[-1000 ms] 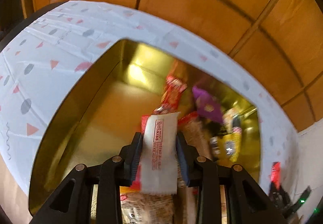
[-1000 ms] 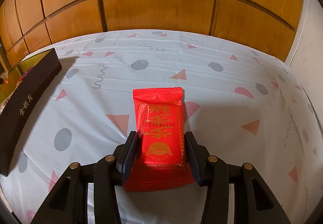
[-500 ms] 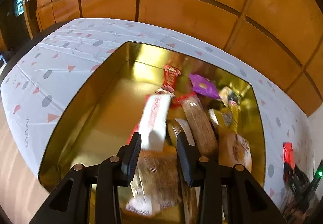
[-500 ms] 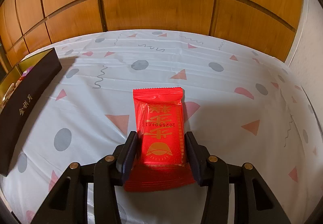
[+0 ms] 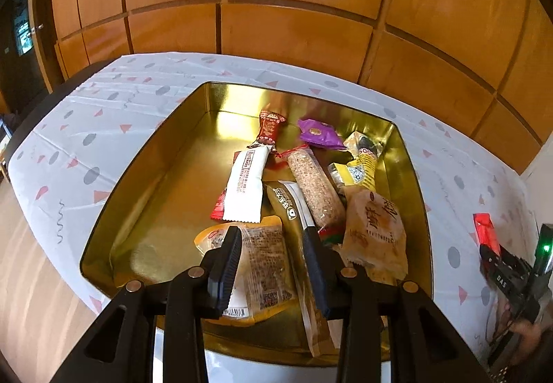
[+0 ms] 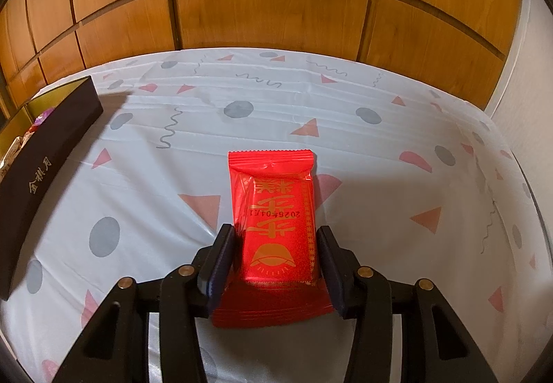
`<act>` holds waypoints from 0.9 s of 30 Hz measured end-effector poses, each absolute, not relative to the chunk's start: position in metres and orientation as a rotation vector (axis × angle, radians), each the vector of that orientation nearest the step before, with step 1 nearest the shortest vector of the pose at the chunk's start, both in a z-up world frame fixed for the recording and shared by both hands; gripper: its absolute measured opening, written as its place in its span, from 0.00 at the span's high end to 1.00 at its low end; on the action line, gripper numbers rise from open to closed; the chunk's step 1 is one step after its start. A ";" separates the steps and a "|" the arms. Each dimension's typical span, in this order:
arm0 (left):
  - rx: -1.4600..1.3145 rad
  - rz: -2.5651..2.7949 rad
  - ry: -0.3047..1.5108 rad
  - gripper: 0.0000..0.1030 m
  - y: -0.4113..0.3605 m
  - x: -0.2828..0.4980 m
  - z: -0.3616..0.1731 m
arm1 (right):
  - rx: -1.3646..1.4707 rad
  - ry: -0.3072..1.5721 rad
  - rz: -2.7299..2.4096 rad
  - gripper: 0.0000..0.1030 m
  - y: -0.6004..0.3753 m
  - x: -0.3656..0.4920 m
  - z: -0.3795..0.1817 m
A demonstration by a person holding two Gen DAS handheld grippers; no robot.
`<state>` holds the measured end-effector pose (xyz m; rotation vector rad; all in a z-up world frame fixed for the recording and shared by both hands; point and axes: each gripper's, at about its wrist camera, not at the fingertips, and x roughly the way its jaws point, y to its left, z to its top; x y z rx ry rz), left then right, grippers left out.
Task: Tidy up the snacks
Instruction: 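Carry the white packet into the tin and release it with the left gripper, then carry the red packet into the tin and release it with the right gripper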
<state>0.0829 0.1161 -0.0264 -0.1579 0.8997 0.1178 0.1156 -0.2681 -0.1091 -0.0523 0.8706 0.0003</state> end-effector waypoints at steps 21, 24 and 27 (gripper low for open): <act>-0.114 0.146 0.832 0.64 0.133 0.043 -0.020 | -0.069 0.973 -0.032 0.62 -0.255 0.117 -0.100; -0.126 0.145 0.829 0.64 0.135 0.041 -0.020 | -0.062 0.986 -0.027 0.62 -0.252 0.113 -0.099; -0.135 0.150 0.825 0.64 0.137 0.040 -0.021 | 0.003 1.012 0.005 0.62 -0.251 0.109 -0.096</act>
